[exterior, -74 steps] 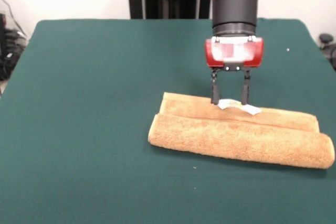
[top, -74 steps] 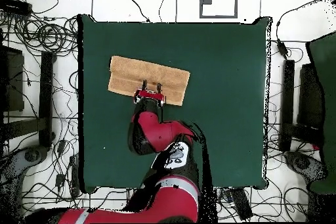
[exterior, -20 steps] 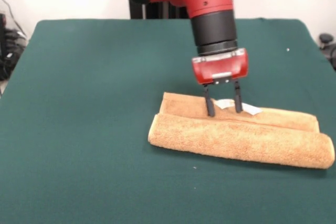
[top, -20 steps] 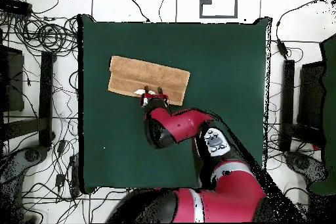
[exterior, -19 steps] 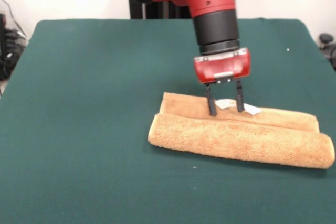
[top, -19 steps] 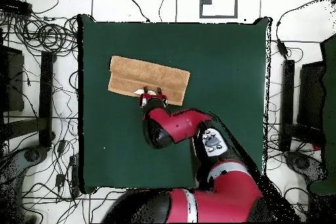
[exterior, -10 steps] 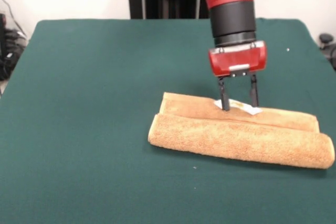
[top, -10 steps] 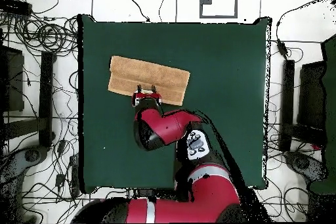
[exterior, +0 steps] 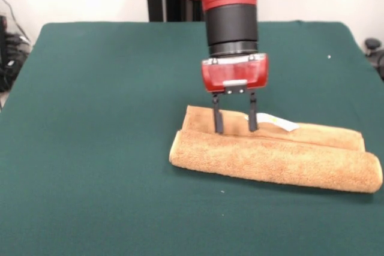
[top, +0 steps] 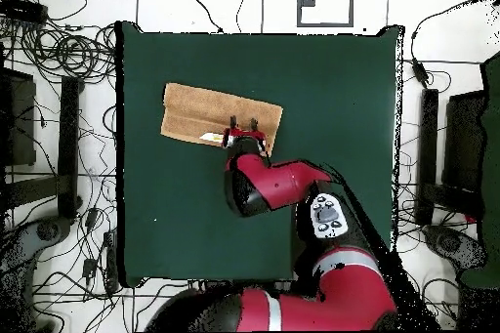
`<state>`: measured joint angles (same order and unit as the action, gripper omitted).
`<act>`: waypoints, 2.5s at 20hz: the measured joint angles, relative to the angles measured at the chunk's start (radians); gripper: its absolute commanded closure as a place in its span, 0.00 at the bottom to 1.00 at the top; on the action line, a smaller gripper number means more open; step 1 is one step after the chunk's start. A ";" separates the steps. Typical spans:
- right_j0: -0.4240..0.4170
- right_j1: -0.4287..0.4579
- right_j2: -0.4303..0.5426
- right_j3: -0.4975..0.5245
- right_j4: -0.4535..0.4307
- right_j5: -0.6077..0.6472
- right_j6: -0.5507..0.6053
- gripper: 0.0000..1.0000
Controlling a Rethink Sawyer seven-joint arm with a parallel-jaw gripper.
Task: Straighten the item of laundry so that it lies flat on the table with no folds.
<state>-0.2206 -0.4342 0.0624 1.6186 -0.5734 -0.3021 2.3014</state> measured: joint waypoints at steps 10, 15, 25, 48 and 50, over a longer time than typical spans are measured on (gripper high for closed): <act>-0.014 -0.014 0.001 -0.010 0.000 -0.001 0.000 0.00; -0.034 -0.035 0.012 -0.010 -0.006 -0.001 0.000 0.00; -0.233 -0.022 0.233 -0.009 -0.094 0.058 0.000 0.00; -0.517 0.146 0.599 -0.007 -0.162 0.315 0.000 0.00; -0.526 0.152 0.613 -0.007 -0.162 0.320 0.000 0.00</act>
<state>-0.7462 -0.2817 0.6750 1.6112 -0.7356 0.0184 2.3012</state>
